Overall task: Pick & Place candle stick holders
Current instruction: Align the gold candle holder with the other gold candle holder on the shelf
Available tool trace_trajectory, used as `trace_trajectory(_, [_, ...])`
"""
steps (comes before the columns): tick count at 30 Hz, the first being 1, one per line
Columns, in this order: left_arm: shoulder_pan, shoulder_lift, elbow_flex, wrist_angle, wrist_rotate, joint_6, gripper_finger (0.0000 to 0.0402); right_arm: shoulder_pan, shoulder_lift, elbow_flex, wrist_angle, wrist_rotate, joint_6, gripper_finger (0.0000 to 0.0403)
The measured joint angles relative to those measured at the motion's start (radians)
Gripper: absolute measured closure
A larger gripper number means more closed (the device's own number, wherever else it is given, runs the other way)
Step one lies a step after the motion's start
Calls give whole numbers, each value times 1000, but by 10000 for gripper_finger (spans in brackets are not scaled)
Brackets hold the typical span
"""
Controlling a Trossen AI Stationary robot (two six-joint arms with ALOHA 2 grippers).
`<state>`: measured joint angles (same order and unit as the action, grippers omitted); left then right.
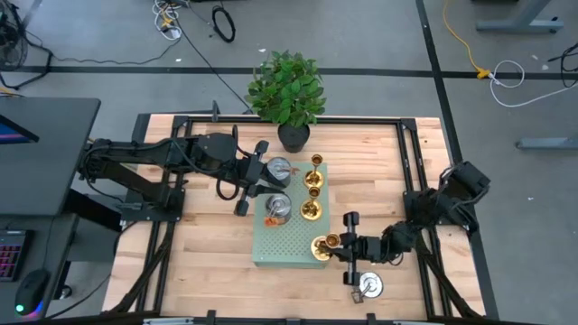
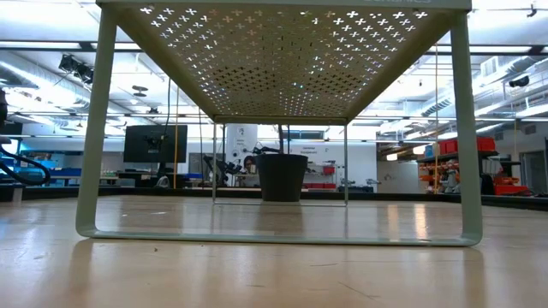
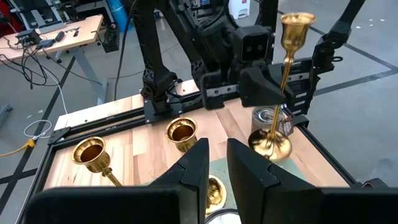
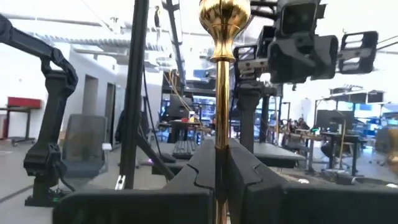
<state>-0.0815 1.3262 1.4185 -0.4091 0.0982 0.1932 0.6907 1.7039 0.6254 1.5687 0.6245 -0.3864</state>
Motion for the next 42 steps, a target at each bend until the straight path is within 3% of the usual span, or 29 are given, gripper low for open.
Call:
trace_trajectory(5, [0,0,0,0,0,0,335,-48,28,0,3,-65,51,397])
trace_trajectory(25, [0,0,0,-1,0,0,335,-104,82,33,-24,-118,116,397])
trace_trajectory(37, [0,0,0,-11,0,0,335,-105,82,34,-60,-118,140,396])
trace_trajectory(42, [0,0,0,-11,0,0,335,-105,82,34,-69,-88,151,374])
